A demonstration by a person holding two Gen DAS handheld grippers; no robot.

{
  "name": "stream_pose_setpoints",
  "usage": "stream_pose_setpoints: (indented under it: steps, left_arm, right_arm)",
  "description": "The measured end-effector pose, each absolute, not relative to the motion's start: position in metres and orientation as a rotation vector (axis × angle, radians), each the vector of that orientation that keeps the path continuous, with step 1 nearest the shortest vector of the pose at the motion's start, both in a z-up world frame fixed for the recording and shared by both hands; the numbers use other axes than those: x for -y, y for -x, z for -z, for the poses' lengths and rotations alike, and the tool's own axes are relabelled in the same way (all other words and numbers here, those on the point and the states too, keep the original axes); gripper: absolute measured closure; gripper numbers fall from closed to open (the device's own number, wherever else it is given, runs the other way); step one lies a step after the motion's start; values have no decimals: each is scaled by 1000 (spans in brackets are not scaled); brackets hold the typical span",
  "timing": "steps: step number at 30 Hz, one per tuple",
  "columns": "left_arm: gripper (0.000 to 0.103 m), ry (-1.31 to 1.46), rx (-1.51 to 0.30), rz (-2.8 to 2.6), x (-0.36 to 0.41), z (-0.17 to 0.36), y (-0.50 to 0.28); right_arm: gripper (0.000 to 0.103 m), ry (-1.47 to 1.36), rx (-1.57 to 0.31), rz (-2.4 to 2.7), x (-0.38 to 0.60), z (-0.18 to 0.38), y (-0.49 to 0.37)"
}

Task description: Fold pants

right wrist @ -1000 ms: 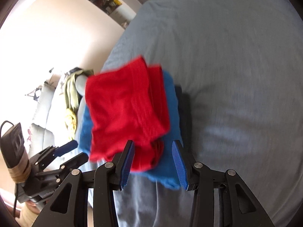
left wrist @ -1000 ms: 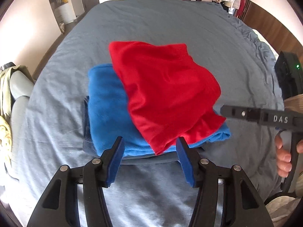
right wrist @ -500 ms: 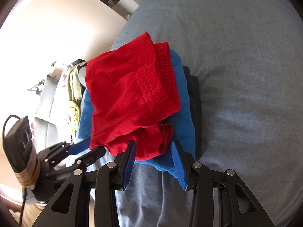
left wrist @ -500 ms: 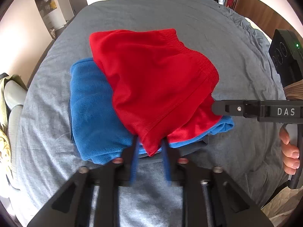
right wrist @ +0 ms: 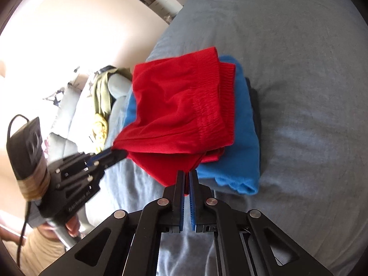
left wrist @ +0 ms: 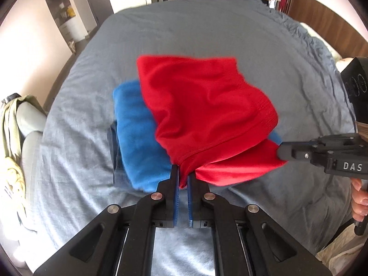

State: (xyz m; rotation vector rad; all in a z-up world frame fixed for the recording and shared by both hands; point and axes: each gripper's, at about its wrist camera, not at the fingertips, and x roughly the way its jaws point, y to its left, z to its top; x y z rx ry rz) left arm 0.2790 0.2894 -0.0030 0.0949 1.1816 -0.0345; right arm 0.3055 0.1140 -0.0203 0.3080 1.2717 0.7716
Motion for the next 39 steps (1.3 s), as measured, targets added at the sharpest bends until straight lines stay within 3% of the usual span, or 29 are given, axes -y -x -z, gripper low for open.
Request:
stream_pose_setpoints:
  steps: [6,8,10,18,22,39]
  left_arm:
    - [93,-99,-1192,33,-287,10,-269]
    - [93,-97,-1181,29,-289,10,-266]
    - [93,-94,-1161,24,-290,10,-263]
    - [93,-32,-1103,15,-293,5,-262]
    - [85,-46,-1069,-21,-292,6,-260]
    - [81,-109,-1022,-42,-282,8,-258]
  right_arm:
    - [94,-240,-1298,-657,-106,28,-310]
    - [77,-217,-1239,-638,-101,18,-316]
    - [66,-154,-1152,-697,-110,1,-333]
    - [66,242,-925,-1165,-215,-51,-402]
    - [66,434,-886,-1270,-262,-49,-406]
    - [66,392,-1026,-1238,-293,-16,-434]
